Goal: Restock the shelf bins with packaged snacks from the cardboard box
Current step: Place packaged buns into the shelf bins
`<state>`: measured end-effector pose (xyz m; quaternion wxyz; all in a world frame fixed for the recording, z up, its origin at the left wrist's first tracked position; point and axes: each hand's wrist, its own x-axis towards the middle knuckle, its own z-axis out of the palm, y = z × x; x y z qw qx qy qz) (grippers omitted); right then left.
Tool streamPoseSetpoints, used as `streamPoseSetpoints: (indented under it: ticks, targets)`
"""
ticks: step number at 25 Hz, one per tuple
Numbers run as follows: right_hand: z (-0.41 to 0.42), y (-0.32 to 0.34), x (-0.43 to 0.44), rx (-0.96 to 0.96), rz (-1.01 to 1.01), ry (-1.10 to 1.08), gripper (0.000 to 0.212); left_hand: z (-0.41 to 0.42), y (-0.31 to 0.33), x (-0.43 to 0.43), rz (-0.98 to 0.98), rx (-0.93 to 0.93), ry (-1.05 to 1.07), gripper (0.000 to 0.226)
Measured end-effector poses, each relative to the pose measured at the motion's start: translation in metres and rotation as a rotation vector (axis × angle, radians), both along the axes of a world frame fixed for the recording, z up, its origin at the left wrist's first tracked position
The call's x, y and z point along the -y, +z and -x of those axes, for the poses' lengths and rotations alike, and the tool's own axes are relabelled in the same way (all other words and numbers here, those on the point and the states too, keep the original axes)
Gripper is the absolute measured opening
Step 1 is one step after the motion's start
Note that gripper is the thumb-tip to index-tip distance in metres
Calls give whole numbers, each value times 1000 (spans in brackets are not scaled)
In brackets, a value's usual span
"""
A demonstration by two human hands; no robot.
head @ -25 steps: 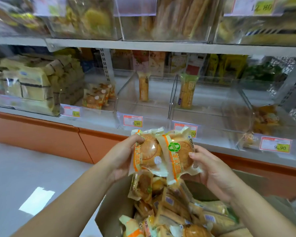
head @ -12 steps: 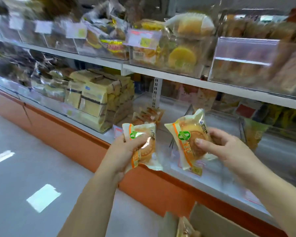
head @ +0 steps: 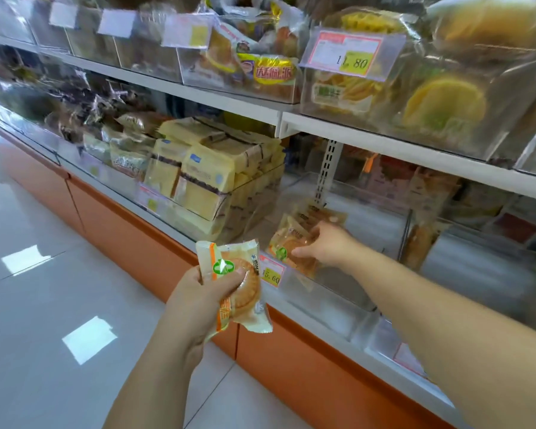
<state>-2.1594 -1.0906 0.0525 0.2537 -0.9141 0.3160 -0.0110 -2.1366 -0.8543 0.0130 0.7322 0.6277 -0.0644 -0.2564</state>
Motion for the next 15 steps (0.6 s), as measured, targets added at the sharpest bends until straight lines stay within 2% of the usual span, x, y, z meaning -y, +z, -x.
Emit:
streamPoseSetpoints:
  ticks: [3,7,9,12,15]
  targets:
    - [-24,-31,-3,2,-74,53,58,-10,-4,-1,-19,1,-8,23]
    - [-31,-48,1,-17,109,114,55,-13,-7,5,-3,-19,-66,42]
    - [-28,-49,3,23,136,125,56,-12,-7,8,2,-28,-100,42]
    - [-19,-43,-2,51,-36,171,54,-10,-6,11,38,-67,-154,54]
    - [-3,-20,-9,108,65,97,47,-4,-2,13,82,-113,-190,56]
